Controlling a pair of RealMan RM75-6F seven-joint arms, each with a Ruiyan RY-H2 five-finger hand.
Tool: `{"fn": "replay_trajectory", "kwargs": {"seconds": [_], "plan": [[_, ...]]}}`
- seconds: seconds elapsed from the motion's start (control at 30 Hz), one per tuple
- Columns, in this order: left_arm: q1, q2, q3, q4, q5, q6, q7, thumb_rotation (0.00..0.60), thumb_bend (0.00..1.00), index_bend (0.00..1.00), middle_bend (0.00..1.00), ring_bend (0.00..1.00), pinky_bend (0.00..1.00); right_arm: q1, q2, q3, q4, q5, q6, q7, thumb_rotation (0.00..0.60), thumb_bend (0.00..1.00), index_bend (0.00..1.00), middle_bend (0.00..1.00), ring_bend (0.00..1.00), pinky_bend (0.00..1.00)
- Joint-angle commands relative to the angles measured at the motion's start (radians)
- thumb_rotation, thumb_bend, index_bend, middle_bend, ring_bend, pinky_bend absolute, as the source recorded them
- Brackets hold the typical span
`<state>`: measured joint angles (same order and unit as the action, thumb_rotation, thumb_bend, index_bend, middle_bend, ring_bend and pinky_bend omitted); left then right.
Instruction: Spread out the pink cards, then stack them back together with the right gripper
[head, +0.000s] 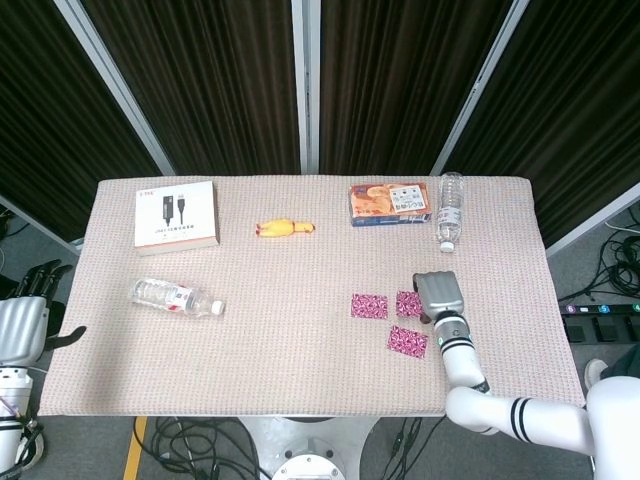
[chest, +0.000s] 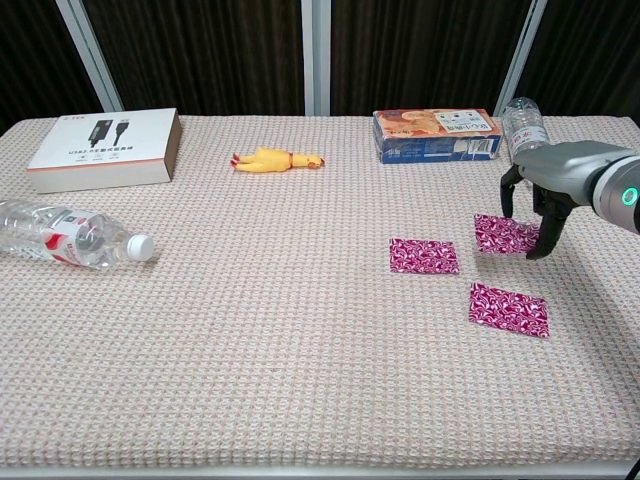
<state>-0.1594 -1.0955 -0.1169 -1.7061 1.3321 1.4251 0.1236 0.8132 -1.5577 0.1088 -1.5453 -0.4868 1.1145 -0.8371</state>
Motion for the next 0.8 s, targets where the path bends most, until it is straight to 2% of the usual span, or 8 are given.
{"fn": "replay_trajectory", "kwargs": {"seconds": [0.03, 0.23, 0.43, 0.8], "plan": [[0.001, 0.003, -0.002, 0.001, -0.003, 0.0, -0.005, 0.6, 0.06, 0.23, 0.23, 0.16, 0.38, -0.037, 0.012, -0.009, -0.089, -0.009, 0.11, -0.014, 0.6, 0.0, 0.45, 1.0, 1.0, 0.97], [0.005, 0.009, -0.008, 0.004, -0.013, 0.003, -0.02, 0.6, 0.06, 0.23, 0.23, 0.16, 0.38, -0.072, 0.003, -0.019, -0.177, -0.015, 0.216, -0.04, 0.6, 0.0, 0.45, 1.0, 1.0, 0.97], [0.01, 0.017, -0.014, 0.009, -0.021, 0.006, -0.041, 0.6, 0.06, 0.23, 0.23, 0.16, 0.38, -0.103, -0.027, -0.034, -0.203, -0.023, 0.274, -0.058, 0.6, 0.0, 0.45, 1.0, 1.0, 0.97], [0.011, 0.023, -0.015, 0.012, -0.02, 0.003, -0.058, 0.6, 0.06, 0.23, 0.23, 0.16, 0.38, -0.134, -0.07, -0.043, -0.168, -0.016, 0.253, -0.069, 0.6, 0.0, 0.45, 1.0, 1.0, 0.97]]}}
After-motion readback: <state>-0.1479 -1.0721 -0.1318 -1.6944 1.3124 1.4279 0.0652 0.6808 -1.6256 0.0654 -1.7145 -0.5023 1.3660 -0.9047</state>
